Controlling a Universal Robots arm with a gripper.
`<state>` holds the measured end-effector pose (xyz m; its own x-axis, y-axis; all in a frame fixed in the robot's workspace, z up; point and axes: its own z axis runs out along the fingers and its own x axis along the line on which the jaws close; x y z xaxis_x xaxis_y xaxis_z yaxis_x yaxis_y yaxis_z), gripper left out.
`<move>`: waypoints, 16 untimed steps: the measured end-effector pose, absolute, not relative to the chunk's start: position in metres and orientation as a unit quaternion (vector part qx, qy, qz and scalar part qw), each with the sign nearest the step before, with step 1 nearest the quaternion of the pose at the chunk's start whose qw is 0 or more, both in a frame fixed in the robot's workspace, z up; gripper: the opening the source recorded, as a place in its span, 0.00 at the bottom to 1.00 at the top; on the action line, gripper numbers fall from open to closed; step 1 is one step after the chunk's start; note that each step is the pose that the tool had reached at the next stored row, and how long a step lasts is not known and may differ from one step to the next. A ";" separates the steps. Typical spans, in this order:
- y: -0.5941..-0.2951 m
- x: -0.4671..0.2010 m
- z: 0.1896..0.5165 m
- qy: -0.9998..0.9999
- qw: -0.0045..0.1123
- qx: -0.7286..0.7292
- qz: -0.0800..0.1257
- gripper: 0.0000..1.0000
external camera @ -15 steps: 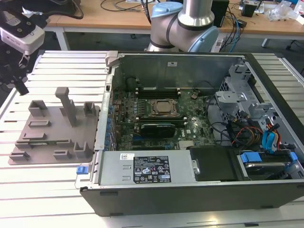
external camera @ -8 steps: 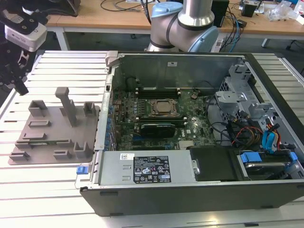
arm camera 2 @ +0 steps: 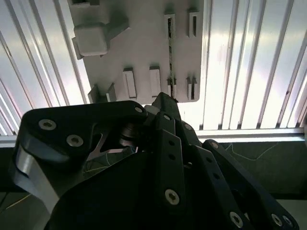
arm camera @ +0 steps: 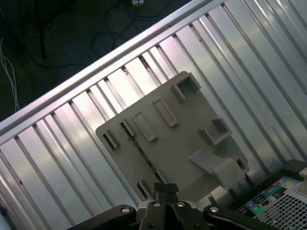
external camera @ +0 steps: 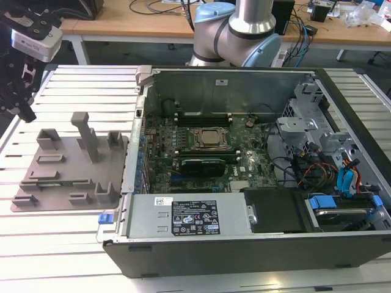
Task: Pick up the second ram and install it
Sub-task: 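Pick up the second ram and move it above second insertion slot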
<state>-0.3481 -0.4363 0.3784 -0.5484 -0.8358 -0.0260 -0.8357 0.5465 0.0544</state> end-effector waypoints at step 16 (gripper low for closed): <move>-0.436 -0.348 0.378 -0.837 0.004 0.546 -0.030 0.10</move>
<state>-0.3481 -0.4363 0.3784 -0.4032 -0.9147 -0.0261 -0.9143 0.4015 0.0544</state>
